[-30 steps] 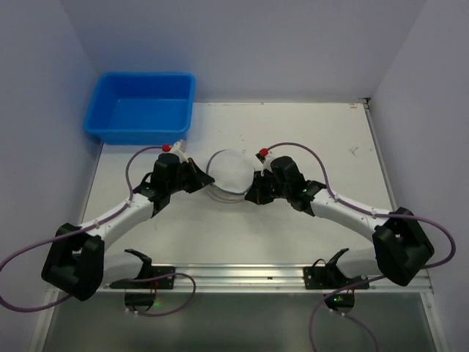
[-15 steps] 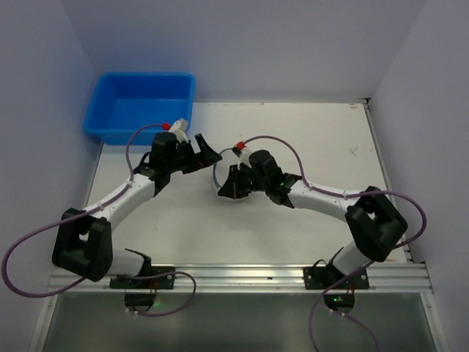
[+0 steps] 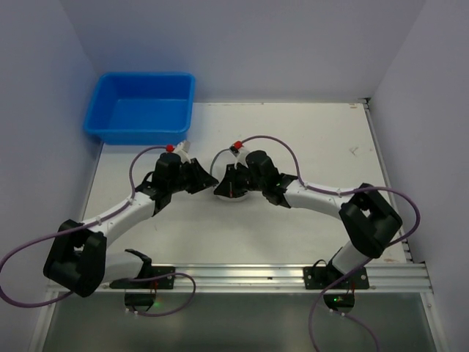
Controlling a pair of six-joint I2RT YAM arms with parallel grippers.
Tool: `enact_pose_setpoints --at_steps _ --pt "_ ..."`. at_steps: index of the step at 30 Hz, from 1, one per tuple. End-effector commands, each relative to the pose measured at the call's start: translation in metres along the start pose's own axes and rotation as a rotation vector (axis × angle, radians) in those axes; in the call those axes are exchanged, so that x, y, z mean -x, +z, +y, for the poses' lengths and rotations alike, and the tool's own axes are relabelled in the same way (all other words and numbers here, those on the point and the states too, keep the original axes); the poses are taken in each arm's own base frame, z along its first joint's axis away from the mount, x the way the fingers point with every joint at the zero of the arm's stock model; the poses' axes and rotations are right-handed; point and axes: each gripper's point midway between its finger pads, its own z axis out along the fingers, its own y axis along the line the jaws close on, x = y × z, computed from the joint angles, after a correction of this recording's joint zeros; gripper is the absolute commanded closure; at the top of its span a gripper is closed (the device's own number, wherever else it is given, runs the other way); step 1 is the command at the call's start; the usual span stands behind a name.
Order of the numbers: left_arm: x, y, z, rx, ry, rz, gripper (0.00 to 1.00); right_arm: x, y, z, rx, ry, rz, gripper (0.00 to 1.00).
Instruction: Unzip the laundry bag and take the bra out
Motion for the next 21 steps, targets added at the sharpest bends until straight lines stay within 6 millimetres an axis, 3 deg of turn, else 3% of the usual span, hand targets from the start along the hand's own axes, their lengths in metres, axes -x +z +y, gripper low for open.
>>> enact_pose_setpoints --at_steps 1,2,6,12,17,21 --pt "0.006 0.003 -0.01 -0.043 0.003 -0.027 0.82 0.02 -0.01 0.02 0.04 -0.058 -0.071 1.0" --pt "0.008 0.002 -0.01 -0.039 0.007 -0.036 0.98 0.014 -0.014 0.015 0.019 -0.061 -0.045 1.0" --pt "0.014 -0.004 -0.012 -0.026 0.032 -0.042 1.0 -0.011 -0.039 -0.006 -0.08 -0.156 0.051 1.0" --pt "0.008 -0.019 -0.009 -0.052 0.037 0.003 1.0 -0.035 -0.082 -0.067 -0.231 -0.152 0.128 1.0" --pt "-0.008 -0.035 0.0 -0.044 0.063 0.048 1.0 -0.013 -0.114 -0.106 -0.343 -0.073 0.056 1.0" --pt "-0.024 -0.039 0.009 -0.045 0.056 0.078 1.0 -0.003 -0.111 -0.107 -0.34 -0.069 0.053 1.0"
